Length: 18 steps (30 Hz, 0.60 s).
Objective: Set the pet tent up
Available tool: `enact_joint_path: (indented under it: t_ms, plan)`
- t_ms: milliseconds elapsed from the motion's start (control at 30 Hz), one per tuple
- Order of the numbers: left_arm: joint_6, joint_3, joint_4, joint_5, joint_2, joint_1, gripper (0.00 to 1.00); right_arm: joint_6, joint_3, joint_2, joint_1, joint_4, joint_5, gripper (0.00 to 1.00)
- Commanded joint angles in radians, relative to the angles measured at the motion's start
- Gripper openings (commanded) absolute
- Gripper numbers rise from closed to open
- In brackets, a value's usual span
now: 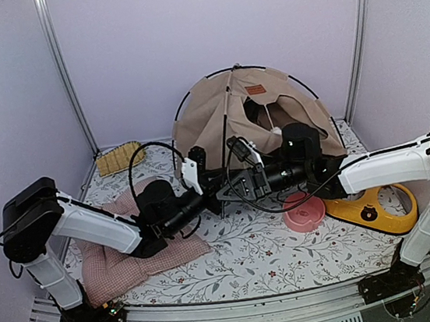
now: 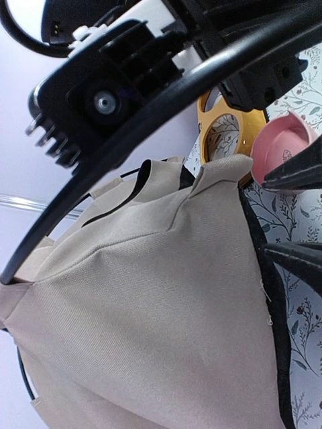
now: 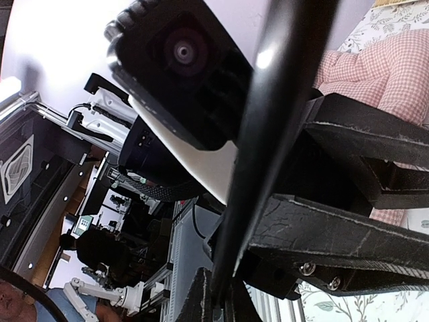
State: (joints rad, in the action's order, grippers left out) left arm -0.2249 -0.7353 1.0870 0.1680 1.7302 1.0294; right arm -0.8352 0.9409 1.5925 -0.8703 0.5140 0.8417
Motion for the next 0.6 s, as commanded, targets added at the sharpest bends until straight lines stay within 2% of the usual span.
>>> enact_joint_path:
  t_ms: [0, 233, 433, 567]
  plan:
    - [0.000, -0.048, 0.027, -0.066, 0.024, 0.016, 0.32, 0.013, 0.001, -0.005, -0.011, 0.011, -0.015, 0.00]
    - [-0.019, -0.041, 0.077, -0.141, 0.054, 0.016, 0.46, -0.036, 0.040, -0.011, -0.011, 0.052, 0.020, 0.00]
    - [-0.023, -0.001, 0.140, -0.090, 0.035, 0.016, 0.56, -0.149, 0.153, 0.017, -0.010, 0.103, 0.031, 0.00]
    - [-0.013, -0.004, 0.147, -0.051, 0.029, 0.014, 0.58, -0.170, 0.201, 0.050, -0.010, 0.110, 0.041, 0.00]
